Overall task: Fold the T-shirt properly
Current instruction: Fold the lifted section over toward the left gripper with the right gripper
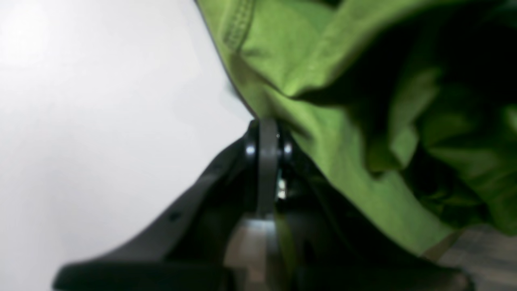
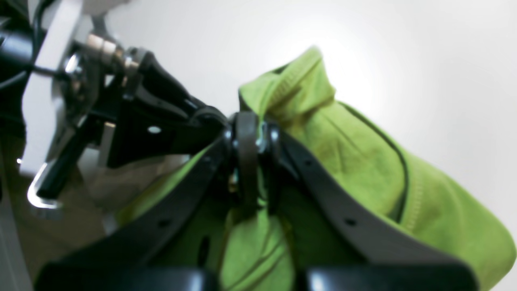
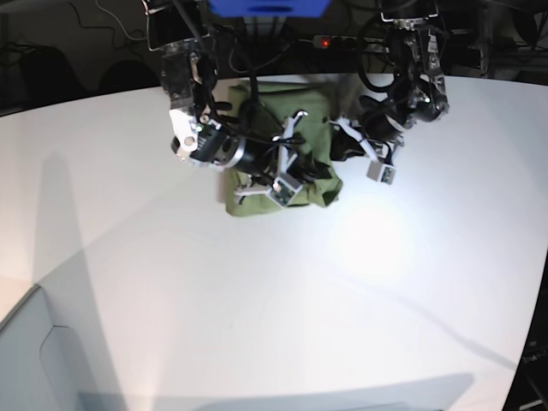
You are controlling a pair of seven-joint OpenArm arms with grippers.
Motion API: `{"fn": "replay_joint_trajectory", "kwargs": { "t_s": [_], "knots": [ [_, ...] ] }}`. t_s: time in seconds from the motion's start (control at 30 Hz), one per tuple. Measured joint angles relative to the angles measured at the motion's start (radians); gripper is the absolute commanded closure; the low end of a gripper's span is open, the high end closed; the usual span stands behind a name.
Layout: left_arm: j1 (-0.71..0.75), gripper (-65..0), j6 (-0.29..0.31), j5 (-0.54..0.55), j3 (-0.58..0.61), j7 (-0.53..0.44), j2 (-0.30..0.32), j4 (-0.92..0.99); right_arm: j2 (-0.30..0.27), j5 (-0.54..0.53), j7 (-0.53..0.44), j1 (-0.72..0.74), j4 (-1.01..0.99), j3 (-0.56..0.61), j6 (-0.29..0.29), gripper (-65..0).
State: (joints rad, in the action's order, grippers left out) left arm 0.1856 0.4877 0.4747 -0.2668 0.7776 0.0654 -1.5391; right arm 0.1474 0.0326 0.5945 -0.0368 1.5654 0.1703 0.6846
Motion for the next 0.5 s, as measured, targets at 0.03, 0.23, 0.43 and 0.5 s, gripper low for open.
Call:
{"fn": "replay_joint_trajectory", "kwargs": {
  "t_s": [0.03,0.23,0.43,0.5],
  "knots": [
    [0.005,0.0,0.000,0.006,0.001,0.000,0.008,-0.001,0.000,0.000,-0.005,0.001,0.005,-0.003,0.000,-0.3],
    [0.016,0.0,0.003,0.012,-0.004,-0.003,0.016,-0.005,0.006,-0.011,-0.008,0.004,0.131,-0.056,0.000,-0.3],
    [0.016,0.0,0.003,0.010,-0.005,-0.004,0.015,-0.005,-0.001,-0.011,-0.008,0.003,0.129,-0.111,-0.001,-0.3],
    [0.016,0.0,0.003,0.012,-0.004,-0.004,0.015,-0.005,0.000,-0.011,-0.014,0.003,0.077,-0.108,0.000,-0.3]
  ]
}}
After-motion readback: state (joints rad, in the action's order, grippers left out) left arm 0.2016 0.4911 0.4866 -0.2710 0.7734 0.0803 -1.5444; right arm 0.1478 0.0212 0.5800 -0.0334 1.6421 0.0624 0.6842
